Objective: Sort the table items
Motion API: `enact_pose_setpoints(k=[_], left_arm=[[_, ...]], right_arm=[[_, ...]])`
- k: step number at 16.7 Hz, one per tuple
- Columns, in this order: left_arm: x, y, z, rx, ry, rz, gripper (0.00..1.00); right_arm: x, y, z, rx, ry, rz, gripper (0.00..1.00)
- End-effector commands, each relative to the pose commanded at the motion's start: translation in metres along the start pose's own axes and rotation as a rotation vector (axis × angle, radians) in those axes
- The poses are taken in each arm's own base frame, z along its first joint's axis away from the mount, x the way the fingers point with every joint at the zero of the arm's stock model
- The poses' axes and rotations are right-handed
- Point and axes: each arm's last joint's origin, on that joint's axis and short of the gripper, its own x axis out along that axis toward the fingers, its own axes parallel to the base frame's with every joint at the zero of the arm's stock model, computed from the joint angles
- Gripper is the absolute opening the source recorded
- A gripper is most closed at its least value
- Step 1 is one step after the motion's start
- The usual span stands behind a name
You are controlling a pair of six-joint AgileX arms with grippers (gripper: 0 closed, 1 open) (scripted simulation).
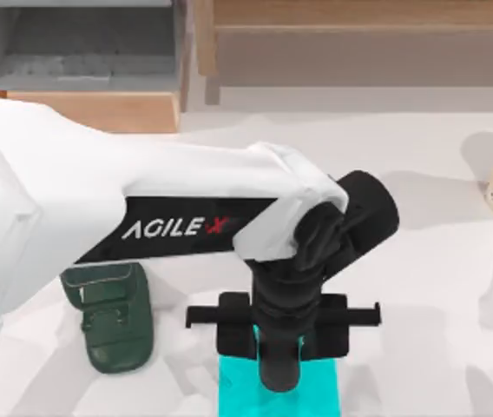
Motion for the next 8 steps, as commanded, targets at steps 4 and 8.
enact_pose_setpoints(k=[4,8], left_arm=[[0.0000,0.0000,0.0000,0.000,0.000,0.000,0.83],[0.0000,0.0000,0.0000,0.000,0.000,0.000,1.00]], right_arm=[[0.0000,0.0000,0.0000,0.000,0.000,0.000,1.00],[0.0000,0.0000,0.0000,0.000,0.000,0.000,1.00]])
